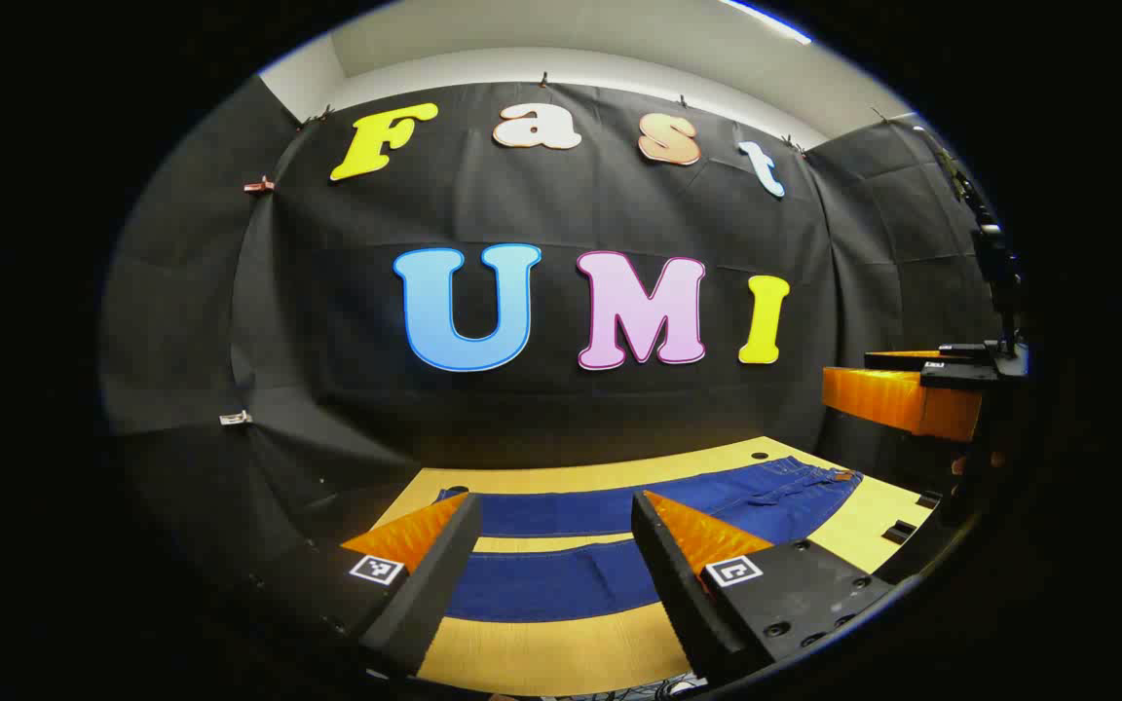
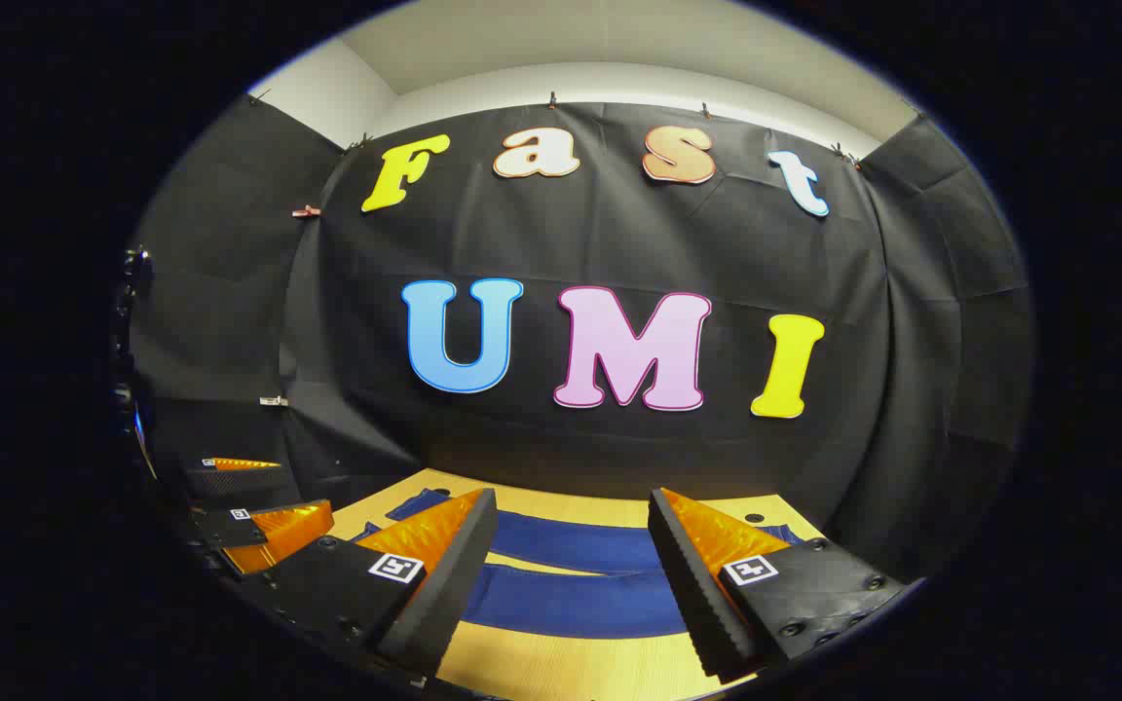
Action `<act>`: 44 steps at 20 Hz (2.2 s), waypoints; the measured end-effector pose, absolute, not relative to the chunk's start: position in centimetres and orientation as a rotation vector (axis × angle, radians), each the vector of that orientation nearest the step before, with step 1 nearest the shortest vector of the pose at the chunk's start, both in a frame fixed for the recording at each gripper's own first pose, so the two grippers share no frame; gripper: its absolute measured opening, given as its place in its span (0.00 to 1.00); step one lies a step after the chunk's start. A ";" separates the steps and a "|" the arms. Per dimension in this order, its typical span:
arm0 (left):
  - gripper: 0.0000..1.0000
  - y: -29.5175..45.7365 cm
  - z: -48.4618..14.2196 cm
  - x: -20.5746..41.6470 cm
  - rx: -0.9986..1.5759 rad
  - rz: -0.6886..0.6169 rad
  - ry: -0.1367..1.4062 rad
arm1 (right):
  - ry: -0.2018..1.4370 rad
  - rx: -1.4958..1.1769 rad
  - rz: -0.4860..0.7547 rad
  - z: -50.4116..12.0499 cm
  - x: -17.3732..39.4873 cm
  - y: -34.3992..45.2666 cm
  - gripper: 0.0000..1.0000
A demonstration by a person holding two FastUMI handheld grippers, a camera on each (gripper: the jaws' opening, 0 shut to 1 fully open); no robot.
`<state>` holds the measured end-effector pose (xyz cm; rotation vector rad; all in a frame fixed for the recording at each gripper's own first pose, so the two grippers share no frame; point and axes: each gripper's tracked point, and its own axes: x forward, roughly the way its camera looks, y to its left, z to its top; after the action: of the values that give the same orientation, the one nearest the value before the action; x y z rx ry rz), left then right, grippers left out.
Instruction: Grasp the waist and the cuffs of the jeans and fold them to make the two legs overlap; first hold the waist and fold one-third of the jeans toward the cuffs, then hold the cuffs and fold the remaining one-third in the same direction to finish folding.
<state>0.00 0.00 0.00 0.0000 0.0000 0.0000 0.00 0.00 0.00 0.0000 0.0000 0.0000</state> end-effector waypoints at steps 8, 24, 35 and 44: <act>0.96 1.2 -0.7 0.2 -0.005 0.028 0.011 | 0.032 0.021 -0.061 -1.1 -0.5 -2.7 0.95; 0.98 12.0 -11.2 6.7 0.471 -0.035 0.222 | 0.098 0.027 -0.131 -3.4 -1.1 -5.4 0.95; 0.98 21.9 -27.8 11.7 0.990 -0.444 0.664 | 0.216 0.005 -0.271 -6.3 -2.9 -11.4 0.95; 0.91 22.4 -31.3 14.3 1.188 -0.571 0.785 | 0.234 -0.071 -0.394 -7.0 -2.3 -18.6 0.96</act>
<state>14.33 22.41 -31.33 1.1880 0.7849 -0.5707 -2.27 -18.57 -6.96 -0.0712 0.2341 -0.3945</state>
